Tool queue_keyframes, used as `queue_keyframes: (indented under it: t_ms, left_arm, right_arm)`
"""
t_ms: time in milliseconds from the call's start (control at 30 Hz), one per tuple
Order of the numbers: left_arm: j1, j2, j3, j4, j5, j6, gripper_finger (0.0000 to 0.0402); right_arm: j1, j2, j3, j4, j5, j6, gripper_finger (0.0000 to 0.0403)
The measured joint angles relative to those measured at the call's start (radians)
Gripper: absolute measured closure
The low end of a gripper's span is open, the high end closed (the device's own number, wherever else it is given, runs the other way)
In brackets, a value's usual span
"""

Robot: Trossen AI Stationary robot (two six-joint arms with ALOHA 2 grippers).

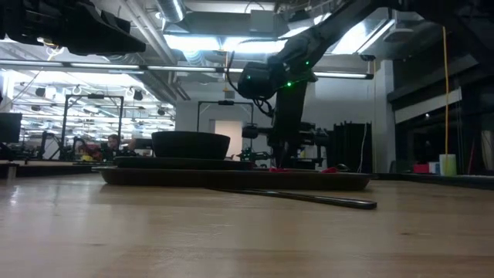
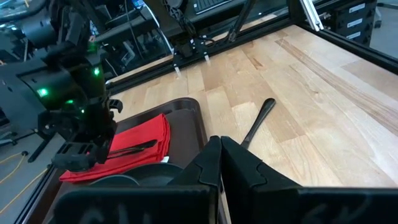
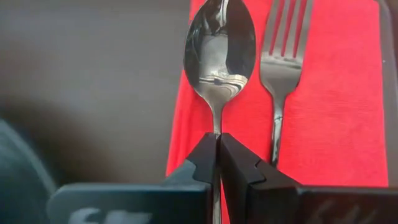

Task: Set up tray
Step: Put the black spoon to the left of the black fork on top of the red table napkin on the brown serving tray, then put the black table knife to the right of the black fork on top of the table napkin on the brown serving tray

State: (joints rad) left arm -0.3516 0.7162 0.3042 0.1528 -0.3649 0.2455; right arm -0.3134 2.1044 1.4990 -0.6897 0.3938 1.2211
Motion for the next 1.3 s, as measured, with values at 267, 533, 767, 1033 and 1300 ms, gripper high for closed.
queue_keyframes:
  t_ms: [267,533,767,1033,1300]
  left_arm:
    - [0.000,0.000,0.000,0.000,0.000,0.000,0.0399]
    - [0.000,0.000,0.000,0.000,0.000,0.000,0.0397]
    - [0.000,0.000,0.000,0.000,0.000,0.000,0.0398]
    - [0.000,0.000,0.000,0.000,0.000,-0.001,0.0399]
    - [0.000,0.000,0.000,0.000,0.000,-0.004,0.0396]
  right_arm:
    - [-0.008,0.003,0.000,-0.010,0.002,-0.003,0.0386]
    - [-0.012,0.008,0.000,-0.008,0.014,-0.019,0.0386]
    - [-0.012,0.008,0.000,-0.008,0.024,-0.024,0.0386]
    - [-0.012,0.008,0.000,-0.009,0.024,-0.025,0.0362]
    - [-0.012,0.008,0.000,-0.010,0.023,0.009,0.0344]
